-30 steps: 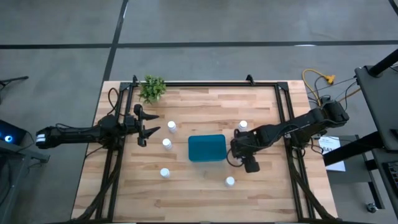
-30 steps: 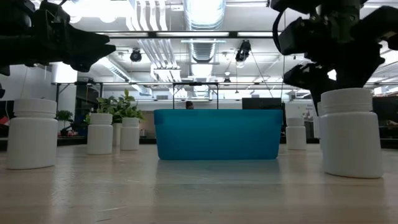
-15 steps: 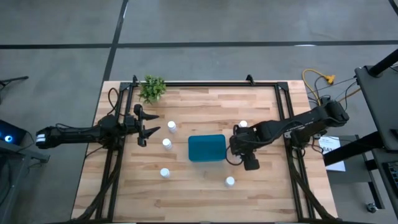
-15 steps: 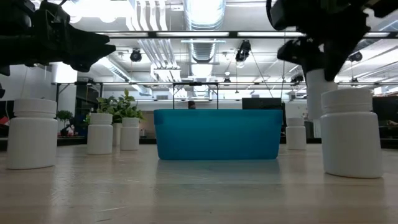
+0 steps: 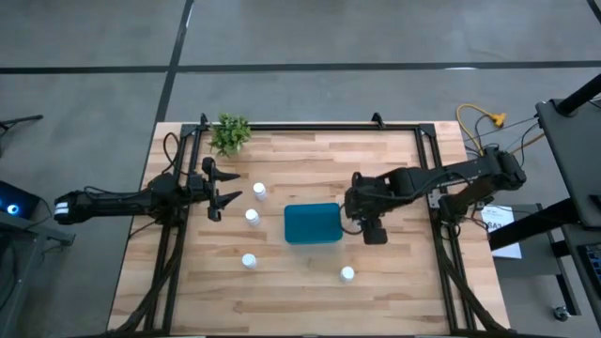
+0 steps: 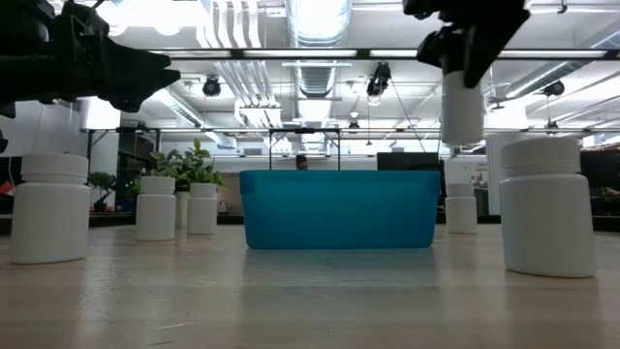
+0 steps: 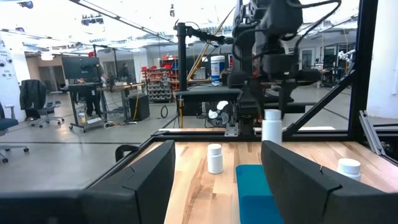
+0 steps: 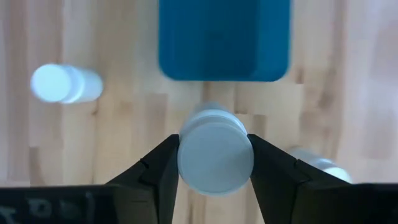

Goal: Pick and place pill bottles into a basket
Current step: Put the white pill bottle into the blue bin

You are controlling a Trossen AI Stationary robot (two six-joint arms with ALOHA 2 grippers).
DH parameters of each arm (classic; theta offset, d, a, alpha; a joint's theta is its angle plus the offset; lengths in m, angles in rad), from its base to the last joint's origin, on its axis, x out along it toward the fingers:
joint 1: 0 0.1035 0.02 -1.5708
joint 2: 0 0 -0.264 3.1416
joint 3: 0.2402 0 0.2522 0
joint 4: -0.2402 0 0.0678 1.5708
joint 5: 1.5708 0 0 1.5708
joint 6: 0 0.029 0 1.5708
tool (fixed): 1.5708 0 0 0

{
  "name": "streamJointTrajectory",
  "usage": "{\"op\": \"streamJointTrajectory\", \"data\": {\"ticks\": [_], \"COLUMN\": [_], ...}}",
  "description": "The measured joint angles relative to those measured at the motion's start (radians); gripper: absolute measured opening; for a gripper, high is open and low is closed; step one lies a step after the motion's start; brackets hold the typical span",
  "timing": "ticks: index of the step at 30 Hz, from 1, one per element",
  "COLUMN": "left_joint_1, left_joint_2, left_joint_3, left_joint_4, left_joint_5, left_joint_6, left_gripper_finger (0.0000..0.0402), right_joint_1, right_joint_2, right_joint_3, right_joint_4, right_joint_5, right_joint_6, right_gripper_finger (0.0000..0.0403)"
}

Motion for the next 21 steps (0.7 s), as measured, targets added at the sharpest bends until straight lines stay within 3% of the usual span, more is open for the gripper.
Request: {"op": "streamJointTrajectory", "data": {"ticks": [13, 21], "left_joint_1": [0.0, 0.0], "left_joint_2": [0.0, 0.0], "left_joint_3": [0.0, 0.0], "left_joint_4": [0.0, 0.0], "left_joint_5": [0.0, 0.0], "left_joint_6": [0.0, 0.0], "left_gripper_finger": [0.0222, 0.0222], "right_joint_1": [-0.115, -0.123], "right_joint_2": [0.231, 0.323], "right_joint_3": [0.269, 0.304], "right_joint_4": [-0.055, -0.057], "right_joint_5": [0.022, 0.035], "right_joint_6": [-0.192, -0.259], "right_gripper_finger": [0.0151, 0.0151]}}
